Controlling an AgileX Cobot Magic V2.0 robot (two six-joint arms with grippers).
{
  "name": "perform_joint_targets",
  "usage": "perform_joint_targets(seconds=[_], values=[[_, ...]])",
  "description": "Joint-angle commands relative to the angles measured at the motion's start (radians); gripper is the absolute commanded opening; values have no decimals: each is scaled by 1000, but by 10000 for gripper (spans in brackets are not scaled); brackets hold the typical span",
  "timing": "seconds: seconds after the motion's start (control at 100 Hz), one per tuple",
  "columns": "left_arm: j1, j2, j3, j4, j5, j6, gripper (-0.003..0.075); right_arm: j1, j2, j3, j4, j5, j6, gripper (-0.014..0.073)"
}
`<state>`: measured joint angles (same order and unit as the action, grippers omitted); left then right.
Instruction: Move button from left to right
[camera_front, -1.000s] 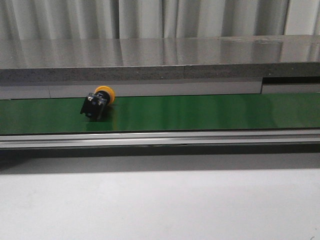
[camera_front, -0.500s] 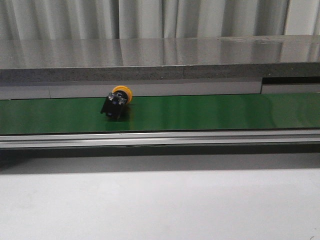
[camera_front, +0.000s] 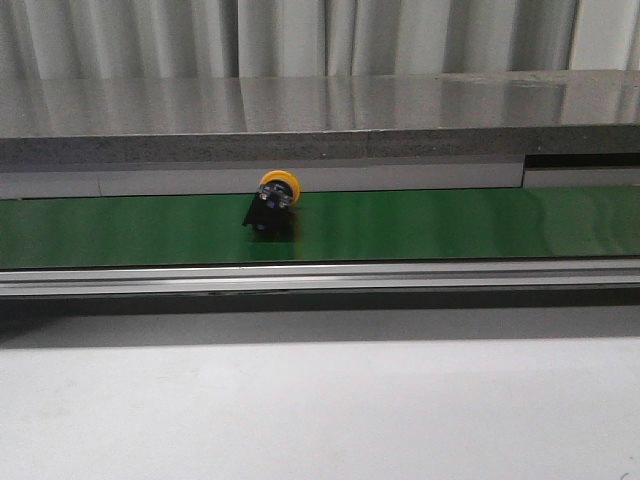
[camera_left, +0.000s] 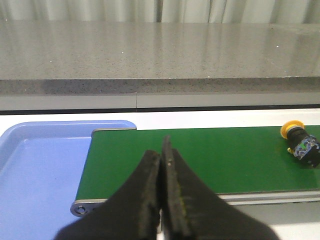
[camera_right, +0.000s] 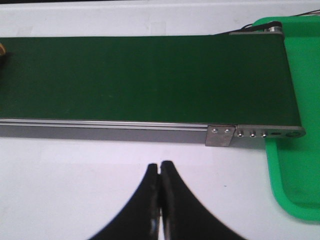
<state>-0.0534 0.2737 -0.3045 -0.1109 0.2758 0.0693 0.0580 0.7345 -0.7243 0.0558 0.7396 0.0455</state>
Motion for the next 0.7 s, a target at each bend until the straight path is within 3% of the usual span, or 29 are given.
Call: perform_joint_targets(seconds=[0.0,0.08,0.15,0.34,0.41,0.69], values=[[-6,7,-28,-14,-77,-3,-20,-6,36,-38,2,-67,-4,-64],[-6,7,-28,-14,-77,-3,-20,-6,55,-38,2,-67,-4,-34],[-6,7,-28,-14,-77,-3,-20,-6,61,-38,5,-67,-4,55],[-6,7,-28,-14,-77,-3,-20,-6,61,-38,5,-67,-4,524],[-6,7,-28,-14,-77,-3,-20,-6,61,-38,5,-75,-4,625],[-6,7,-28,-14,-77,-3,-20,-5,71,-45,115,-111,-5,656]])
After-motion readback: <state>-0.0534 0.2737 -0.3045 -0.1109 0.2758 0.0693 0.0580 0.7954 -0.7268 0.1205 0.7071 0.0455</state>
